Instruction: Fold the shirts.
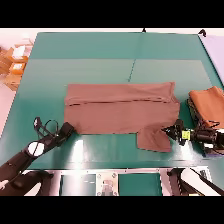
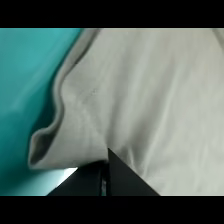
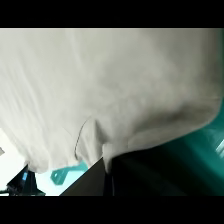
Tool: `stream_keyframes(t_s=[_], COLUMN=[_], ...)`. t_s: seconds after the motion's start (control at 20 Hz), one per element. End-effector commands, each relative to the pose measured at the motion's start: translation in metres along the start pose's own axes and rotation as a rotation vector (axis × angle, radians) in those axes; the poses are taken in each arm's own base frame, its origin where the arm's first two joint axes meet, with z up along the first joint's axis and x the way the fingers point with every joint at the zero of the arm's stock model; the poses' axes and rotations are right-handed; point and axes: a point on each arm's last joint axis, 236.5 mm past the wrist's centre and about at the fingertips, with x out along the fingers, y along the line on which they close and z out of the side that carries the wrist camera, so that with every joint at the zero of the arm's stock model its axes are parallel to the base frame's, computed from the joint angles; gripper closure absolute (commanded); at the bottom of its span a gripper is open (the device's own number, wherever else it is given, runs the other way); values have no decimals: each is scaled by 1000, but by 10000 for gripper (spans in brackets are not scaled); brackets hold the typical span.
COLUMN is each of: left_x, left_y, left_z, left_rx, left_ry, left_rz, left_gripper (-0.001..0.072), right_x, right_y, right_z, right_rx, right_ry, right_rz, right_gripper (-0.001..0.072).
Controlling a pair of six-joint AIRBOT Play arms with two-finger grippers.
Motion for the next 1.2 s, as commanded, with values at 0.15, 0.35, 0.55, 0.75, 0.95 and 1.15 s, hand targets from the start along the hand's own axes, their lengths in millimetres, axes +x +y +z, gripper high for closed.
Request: stream_keyframes(t_s=[0.15, 0.35, 0.55, 0.75, 0.95, 1.15], left_x=[-37, -68, -82, -81, -36, 35], left_y=[-19, -12, -45, -78, -108, -129], left_z=[-5, 33, 55, 84, 120, 152], left_rx=[253, 373, 428, 461, 465, 443], left_ry=[144, 118, 58, 3, 63, 149], left_rz=[40, 157, 109, 79, 87, 75], left_gripper=[687, 687, 687, 687, 687, 686], right_x=[-28, -43, -67, -76, -57, -16], right_y=[-26, -24, 44, 114, 152, 160], right_z=[-9, -11, 5, 38, 84, 141], right_rx=[36, 8, -108, -227, -254, -239], right_ry=[-60, -104, -163, -232, -200, -161], right_rz=[-161, -208, -93, -21, -17, -43], right_gripper=[686, 686, 686, 686, 686, 685])
